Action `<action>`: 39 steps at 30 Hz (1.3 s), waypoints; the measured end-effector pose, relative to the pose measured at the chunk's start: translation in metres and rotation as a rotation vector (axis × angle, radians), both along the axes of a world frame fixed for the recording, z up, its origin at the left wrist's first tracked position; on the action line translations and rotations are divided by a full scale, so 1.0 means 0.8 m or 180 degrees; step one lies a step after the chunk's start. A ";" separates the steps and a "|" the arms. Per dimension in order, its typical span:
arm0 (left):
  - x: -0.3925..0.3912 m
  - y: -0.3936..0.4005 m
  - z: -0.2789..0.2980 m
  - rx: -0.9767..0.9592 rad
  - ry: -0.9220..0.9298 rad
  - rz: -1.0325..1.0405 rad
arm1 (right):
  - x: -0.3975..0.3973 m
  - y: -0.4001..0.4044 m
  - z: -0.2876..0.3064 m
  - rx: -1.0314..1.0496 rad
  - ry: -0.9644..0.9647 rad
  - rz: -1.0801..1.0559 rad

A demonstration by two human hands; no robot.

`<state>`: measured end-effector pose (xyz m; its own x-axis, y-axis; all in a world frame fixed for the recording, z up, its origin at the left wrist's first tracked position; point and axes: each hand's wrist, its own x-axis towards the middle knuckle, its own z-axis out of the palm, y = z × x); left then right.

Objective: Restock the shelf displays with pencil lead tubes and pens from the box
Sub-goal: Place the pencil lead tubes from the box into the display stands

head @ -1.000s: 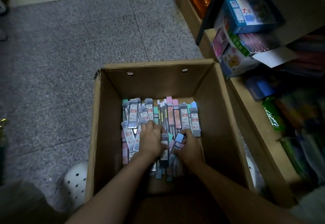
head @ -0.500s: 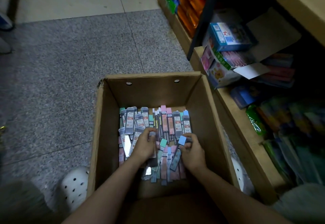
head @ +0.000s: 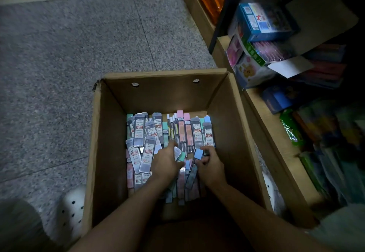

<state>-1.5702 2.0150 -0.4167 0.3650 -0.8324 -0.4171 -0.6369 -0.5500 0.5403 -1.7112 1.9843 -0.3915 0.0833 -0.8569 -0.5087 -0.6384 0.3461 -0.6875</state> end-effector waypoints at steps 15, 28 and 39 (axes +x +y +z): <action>0.014 -0.034 0.090 -0.0741 0.0837 0.0364 | 0.003 -0.011 0.085 -0.0305 -0.0343 -0.0022; -0.047 -0.054 0.374 -0.1465 0.2140 0.0056 | -0.074 -0.031 0.364 -0.2139 -0.0491 0.0144; -0.186 -0.065 0.504 -0.2221 0.3244 -0.0193 | -0.197 0.007 0.513 -0.2732 -0.0814 -0.0475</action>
